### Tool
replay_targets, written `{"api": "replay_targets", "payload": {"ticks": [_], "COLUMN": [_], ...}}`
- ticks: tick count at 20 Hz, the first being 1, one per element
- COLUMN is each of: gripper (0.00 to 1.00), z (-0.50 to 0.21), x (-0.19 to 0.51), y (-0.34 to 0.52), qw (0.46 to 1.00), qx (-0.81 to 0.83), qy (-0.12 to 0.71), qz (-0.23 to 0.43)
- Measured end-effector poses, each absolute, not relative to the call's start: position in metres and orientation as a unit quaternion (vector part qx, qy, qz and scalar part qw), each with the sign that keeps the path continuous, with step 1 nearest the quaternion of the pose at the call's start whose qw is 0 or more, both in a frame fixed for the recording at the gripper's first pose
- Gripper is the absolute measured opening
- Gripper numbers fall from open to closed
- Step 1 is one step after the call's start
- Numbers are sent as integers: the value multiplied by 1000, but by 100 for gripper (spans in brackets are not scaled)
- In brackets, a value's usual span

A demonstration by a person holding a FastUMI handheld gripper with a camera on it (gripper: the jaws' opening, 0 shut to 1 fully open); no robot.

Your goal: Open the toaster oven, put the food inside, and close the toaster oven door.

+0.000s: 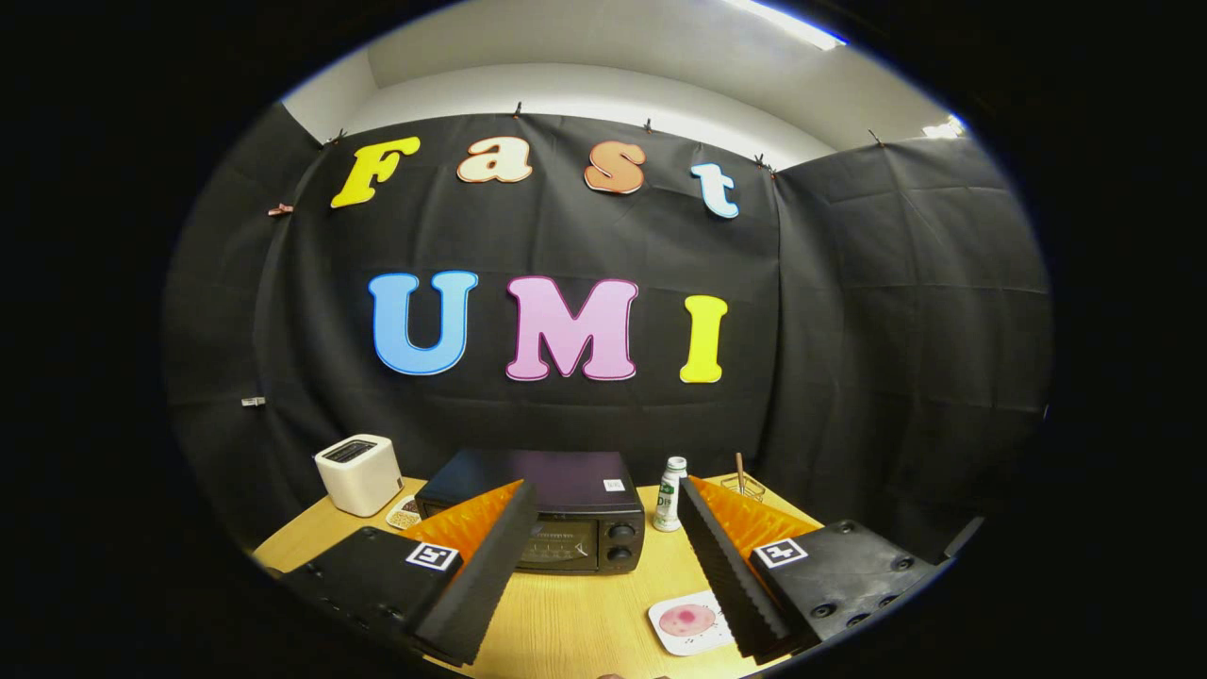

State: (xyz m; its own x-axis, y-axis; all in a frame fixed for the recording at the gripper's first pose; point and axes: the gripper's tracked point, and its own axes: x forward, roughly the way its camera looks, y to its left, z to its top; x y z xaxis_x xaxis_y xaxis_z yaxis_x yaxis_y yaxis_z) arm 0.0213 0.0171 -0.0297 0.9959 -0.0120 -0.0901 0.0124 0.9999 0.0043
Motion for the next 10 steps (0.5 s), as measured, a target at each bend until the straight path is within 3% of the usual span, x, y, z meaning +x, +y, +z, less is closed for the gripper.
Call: {"api": "replay_targets", "payload": {"ticks": [10], "gripper": [98], "z": [-55], "x": [58], "y": [43], "qw": [996], "qx": [17], "qy": [82], "qz": [5]}}
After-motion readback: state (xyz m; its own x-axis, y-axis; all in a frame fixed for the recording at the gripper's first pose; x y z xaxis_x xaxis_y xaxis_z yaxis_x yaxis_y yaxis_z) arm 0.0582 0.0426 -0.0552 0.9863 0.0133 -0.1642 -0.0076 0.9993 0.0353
